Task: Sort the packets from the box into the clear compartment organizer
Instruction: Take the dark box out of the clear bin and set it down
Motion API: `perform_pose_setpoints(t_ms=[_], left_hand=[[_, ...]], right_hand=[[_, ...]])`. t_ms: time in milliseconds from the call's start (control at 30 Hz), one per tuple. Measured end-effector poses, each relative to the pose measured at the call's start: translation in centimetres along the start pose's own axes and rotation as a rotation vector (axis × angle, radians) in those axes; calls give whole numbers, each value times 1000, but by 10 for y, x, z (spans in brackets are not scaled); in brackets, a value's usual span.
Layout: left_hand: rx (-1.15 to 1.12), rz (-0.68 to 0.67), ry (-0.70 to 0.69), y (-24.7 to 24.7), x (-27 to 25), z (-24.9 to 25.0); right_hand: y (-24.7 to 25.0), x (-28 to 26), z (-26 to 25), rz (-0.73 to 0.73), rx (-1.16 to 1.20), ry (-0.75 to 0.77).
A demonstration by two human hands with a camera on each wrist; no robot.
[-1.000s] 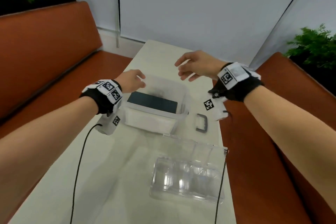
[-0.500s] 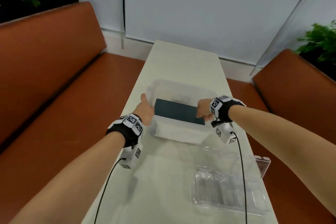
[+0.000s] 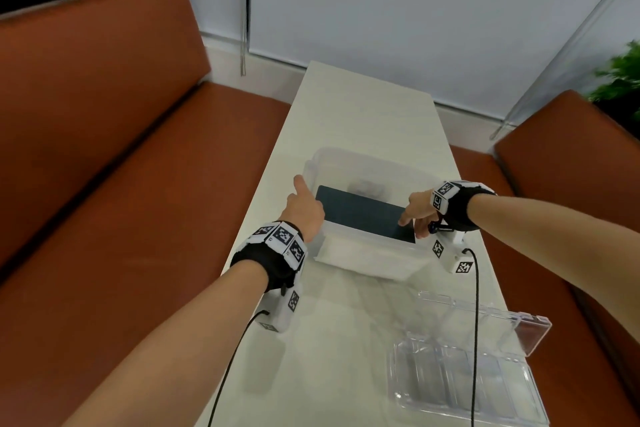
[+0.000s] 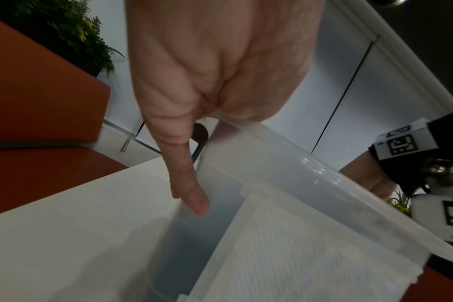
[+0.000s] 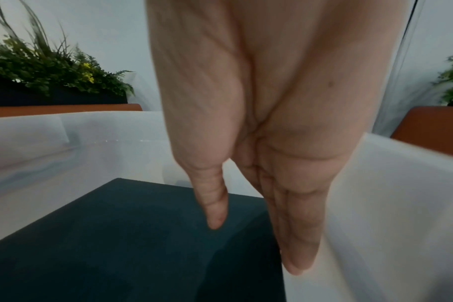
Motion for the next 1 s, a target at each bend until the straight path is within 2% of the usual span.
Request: perform_pose_setpoints(t_ms=[100, 200, 367, 433, 567, 833, 1000], left_hand=[[73, 17, 3, -3, 4, -2], [36, 27, 10, -3, 4, -2], [74, 38, 5, -2, 2, -1], [78, 43, -22, -1, 0, 1], [97, 81, -87, 2, -2, 4], [117, 44, -9, -1, 0, 1], [79, 50, -41, 1, -7, 3]], right_hand=[[-1, 4, 1, -17, -14, -14], [1, 2, 0, -18, 39, -30], [3, 0, 8, -45, 389, -94], [4, -3, 11, -55, 453, -120], [8, -8, 16, -38, 505, -112], [5, -16, 14, -50, 482, -89], [10, -19, 14, -10, 504, -85]])
Point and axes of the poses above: each hand's wrist, its own x-axis towards the middle knuckle, its own y-axis out of the back of the hand, z = x × y, the point moved 7 cm from there along x, towards the middle knuckle, and after that the axes turned 4 degrees about -z, right-handed, at the moved point
